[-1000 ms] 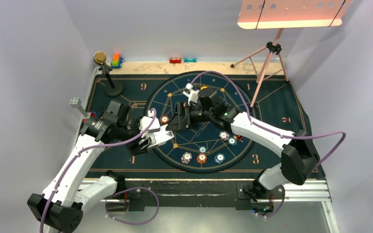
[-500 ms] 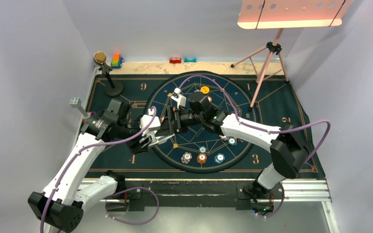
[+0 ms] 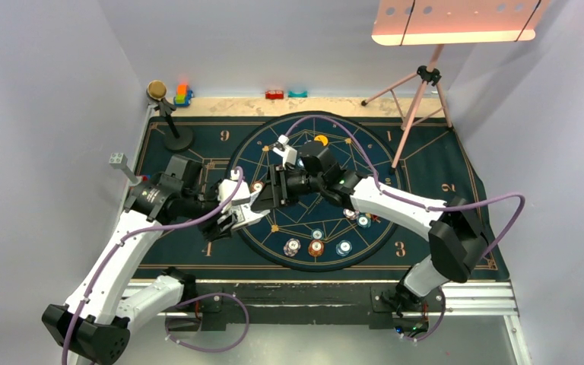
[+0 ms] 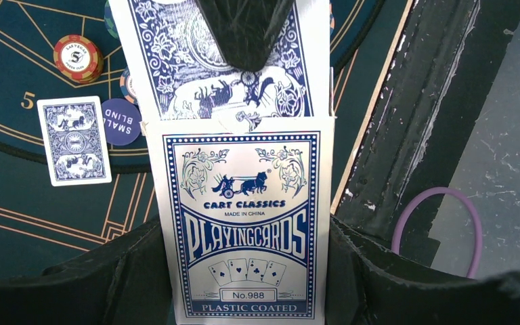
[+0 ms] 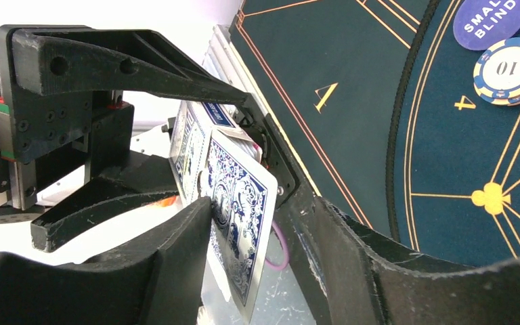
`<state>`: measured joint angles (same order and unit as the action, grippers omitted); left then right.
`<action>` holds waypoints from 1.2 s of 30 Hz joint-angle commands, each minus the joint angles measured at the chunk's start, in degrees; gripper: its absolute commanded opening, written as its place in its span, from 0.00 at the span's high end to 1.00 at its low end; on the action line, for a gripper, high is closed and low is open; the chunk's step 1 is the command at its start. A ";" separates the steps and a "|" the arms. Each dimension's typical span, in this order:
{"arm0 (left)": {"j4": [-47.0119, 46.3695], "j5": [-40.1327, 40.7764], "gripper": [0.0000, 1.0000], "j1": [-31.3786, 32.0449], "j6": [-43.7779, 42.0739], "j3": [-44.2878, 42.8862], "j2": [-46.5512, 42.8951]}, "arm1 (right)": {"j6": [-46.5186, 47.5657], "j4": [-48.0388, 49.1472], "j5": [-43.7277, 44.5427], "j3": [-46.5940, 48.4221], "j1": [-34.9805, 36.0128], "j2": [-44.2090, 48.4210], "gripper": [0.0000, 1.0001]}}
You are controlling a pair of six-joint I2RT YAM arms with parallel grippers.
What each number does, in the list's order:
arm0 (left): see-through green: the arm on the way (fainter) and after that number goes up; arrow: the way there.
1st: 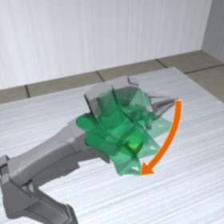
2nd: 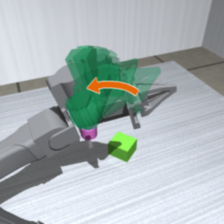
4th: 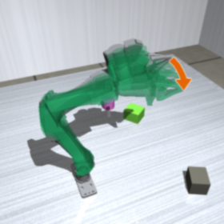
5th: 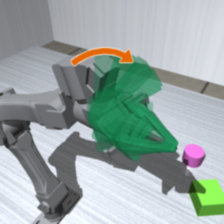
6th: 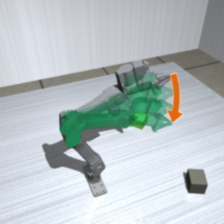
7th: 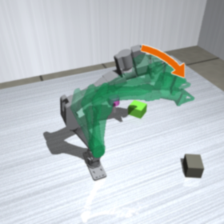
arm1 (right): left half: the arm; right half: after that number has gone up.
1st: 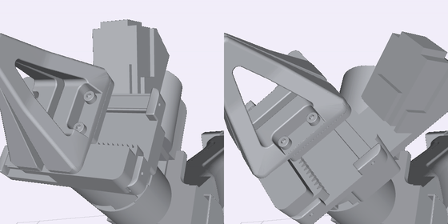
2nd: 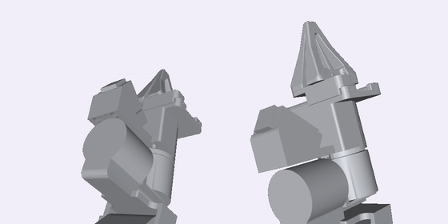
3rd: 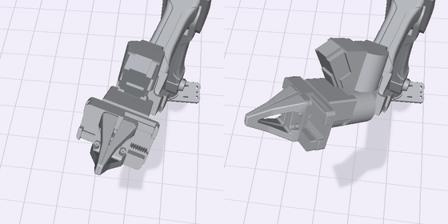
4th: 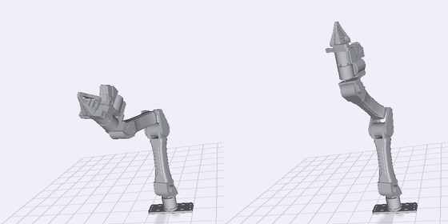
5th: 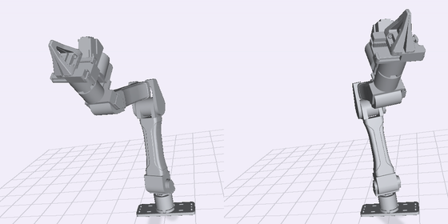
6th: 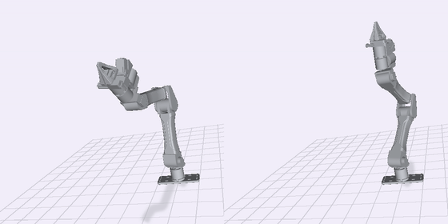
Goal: Distribute texas hold em gaming equipment
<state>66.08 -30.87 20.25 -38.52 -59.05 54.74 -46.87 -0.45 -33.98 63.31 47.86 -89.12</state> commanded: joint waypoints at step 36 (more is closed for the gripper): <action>1.07 -2.04 1.00 -0.41 -0.50 -1.95 -1.06 | 7.27 -8.89 1.69 6.99 -16.35 8.68 0.94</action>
<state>68.58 -30.89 20.25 -38.59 -59.05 54.15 -41.12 -9.93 -32.14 66.54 35.24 -80.90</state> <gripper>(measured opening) 0.706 0.120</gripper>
